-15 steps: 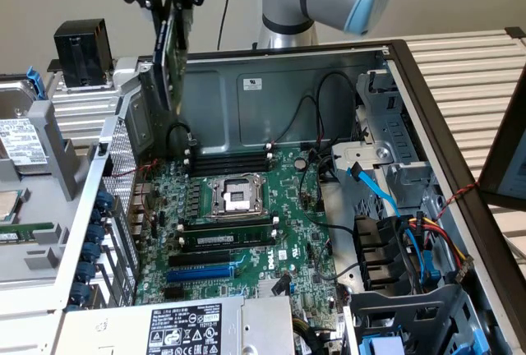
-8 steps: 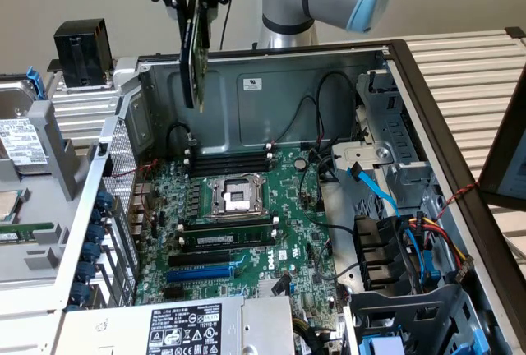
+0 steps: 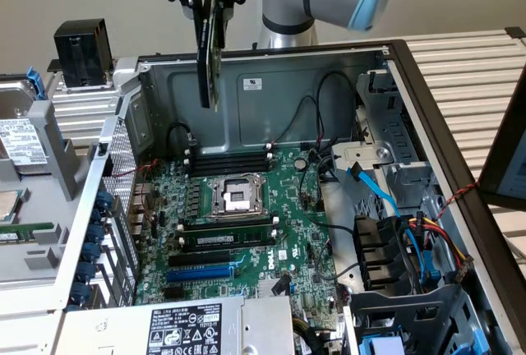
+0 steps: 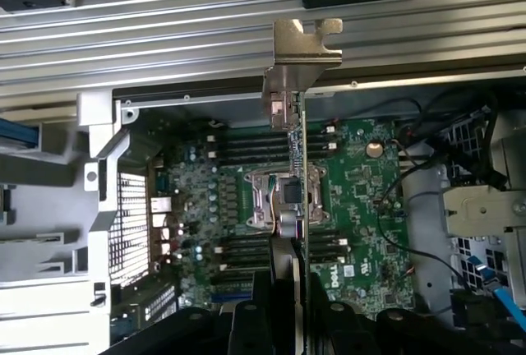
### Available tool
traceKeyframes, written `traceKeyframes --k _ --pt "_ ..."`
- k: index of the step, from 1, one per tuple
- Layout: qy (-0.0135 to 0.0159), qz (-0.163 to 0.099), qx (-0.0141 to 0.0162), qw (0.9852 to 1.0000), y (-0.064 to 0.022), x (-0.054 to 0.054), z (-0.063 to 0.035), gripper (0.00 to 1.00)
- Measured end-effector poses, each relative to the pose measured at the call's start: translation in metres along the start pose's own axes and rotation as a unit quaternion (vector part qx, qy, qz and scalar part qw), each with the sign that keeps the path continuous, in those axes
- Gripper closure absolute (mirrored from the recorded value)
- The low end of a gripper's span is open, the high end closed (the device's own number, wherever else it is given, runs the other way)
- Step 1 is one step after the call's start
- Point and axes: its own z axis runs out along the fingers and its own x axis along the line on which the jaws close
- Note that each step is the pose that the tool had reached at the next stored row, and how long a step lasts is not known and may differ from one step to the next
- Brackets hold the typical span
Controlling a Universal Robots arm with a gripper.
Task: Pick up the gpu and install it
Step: 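Pick up the gpu and move the gpu toward the slot, then insert the gpu into the slot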
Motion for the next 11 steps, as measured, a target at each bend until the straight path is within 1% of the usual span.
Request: traceKeyframes --k 6,9,10,11 --pt "0.0007 0.0 0.0002 1.0 0.0017 -0.02 0.0 0.72" --pt "0.0007 -0.001 0.0012 1.0 0.0019 -0.024 0.0015 0.72" --pt "0.0012 -0.005 0.0016 1.0 0.0018 -0.024 0.0026 0.72" --pt "0.0023 -0.015 0.002 0.9999 0.0017 -0.024 0.0034 0.72"
